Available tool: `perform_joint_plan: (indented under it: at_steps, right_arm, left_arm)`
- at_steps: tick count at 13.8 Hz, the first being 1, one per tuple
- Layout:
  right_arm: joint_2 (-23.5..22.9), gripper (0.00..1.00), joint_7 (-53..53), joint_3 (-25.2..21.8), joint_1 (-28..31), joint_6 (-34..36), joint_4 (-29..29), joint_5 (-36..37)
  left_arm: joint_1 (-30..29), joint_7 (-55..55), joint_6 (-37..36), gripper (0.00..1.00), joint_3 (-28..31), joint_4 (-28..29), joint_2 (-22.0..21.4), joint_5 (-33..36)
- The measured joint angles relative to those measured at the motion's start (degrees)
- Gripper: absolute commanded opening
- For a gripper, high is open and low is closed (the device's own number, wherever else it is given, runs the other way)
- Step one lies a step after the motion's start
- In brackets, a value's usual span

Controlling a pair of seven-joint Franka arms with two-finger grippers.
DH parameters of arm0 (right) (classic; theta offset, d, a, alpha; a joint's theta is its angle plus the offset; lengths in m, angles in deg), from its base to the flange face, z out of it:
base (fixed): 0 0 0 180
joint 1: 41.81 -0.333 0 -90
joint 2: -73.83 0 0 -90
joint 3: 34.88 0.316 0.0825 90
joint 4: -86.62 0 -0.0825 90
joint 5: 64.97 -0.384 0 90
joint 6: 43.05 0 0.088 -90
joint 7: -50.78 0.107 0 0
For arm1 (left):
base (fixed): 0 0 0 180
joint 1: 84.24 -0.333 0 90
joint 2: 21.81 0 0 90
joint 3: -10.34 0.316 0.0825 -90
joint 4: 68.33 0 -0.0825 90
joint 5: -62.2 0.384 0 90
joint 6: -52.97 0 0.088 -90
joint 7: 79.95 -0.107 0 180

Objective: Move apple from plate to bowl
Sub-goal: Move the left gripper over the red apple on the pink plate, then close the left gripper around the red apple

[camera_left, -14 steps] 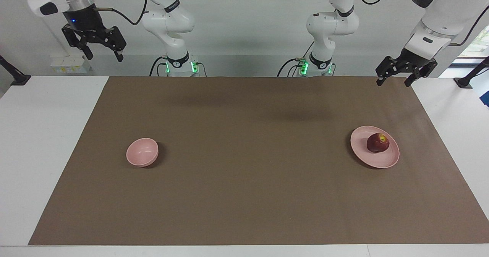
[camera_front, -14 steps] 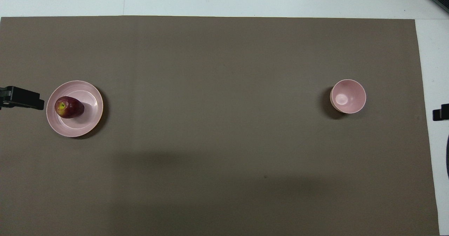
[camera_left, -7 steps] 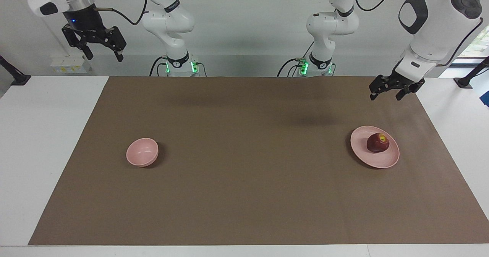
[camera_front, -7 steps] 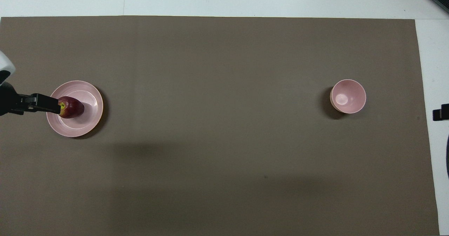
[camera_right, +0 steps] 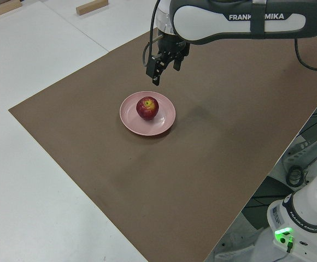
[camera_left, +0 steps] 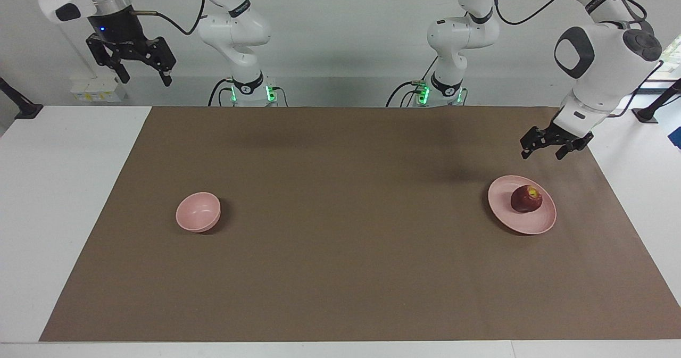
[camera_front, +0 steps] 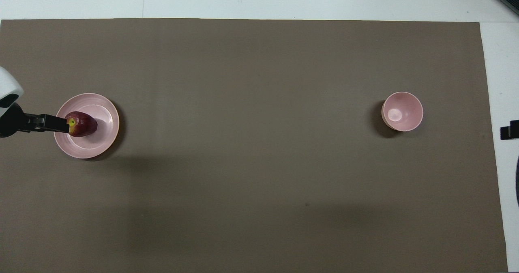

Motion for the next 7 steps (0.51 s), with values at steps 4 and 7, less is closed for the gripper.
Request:
perform_joint_plan:
  at_steps: [4,7]
  right_arm:
    - [0.00,1.00,0.00,0.00,0.00,0.00,0.00,0.00]
    - [0.00,1.00,0.00,0.00,0.00,0.00,0.00,0.00]
  left_arm:
    - [-0.87,-2.56,4.56,1.00,0.02,0.96,4.51,0.00]
    - [-0.87,-2.74,11.46,1.00,-0.04,1.34,10.19,0.00]
